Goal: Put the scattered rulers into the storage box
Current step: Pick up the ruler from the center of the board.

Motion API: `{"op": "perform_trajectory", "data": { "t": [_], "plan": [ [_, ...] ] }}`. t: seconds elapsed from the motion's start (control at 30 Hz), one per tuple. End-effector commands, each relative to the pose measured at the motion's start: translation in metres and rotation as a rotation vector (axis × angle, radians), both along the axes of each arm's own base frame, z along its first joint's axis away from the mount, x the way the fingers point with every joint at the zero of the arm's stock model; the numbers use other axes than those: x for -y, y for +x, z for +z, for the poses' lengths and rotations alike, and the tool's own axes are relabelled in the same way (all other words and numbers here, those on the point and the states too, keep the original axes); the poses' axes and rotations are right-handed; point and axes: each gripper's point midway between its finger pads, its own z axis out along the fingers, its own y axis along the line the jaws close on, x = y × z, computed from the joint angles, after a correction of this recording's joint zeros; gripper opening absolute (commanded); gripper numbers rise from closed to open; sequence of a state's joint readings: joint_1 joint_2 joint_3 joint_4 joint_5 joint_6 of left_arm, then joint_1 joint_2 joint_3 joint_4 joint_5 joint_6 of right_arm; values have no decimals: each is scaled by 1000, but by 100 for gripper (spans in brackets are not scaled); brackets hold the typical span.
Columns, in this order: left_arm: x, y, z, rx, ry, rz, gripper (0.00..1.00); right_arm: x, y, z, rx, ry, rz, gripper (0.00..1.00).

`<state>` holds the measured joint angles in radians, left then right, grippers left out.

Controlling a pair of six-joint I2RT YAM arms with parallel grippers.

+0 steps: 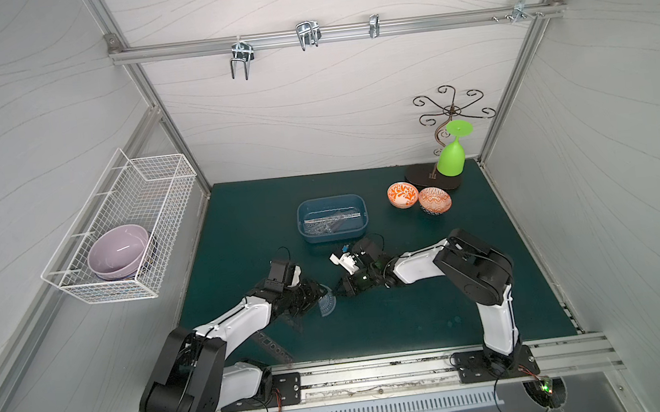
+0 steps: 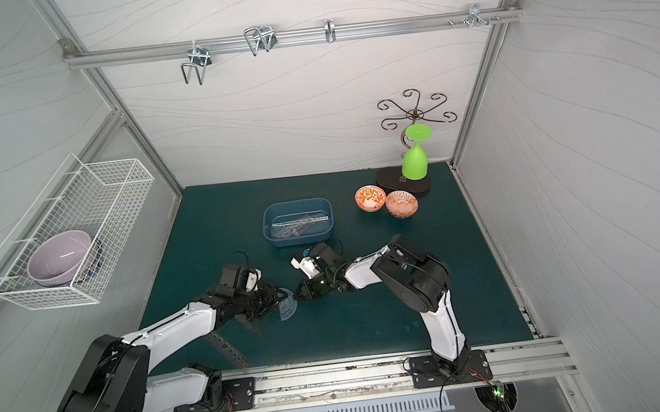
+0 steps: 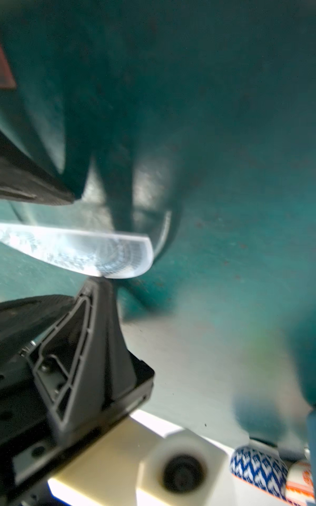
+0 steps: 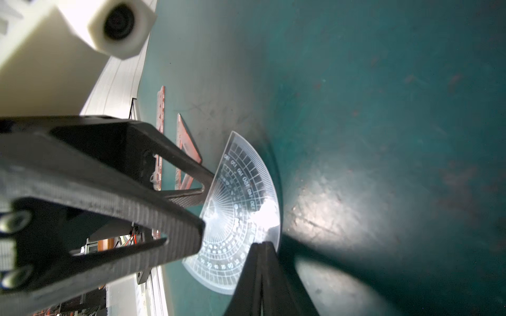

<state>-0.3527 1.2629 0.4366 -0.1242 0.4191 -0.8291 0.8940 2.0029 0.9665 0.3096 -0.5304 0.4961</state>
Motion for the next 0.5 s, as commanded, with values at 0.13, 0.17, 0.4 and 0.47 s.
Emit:
{"op": "perform_trajectory", "data": {
  "t": [0.13, 0.17, 0.4, 0.47],
  "plan": [
    [-9, -28, -27, -111, 60, -17, 58, 57, -27, -78, -112, -314, -50, 8],
    [-5, -27, -27, -109, 47, -24, 58, 56, -27, -77, -110, -313, -50, 8],
    [4, -30, -40, -140, 24, -53, 56, 48, -34, -70, -130, -284, -38, 8],
    [5, -29, -39, -138, 20, -57, 57, 49, -35, -66, -135, -269, -47, 8]
  ]
}}
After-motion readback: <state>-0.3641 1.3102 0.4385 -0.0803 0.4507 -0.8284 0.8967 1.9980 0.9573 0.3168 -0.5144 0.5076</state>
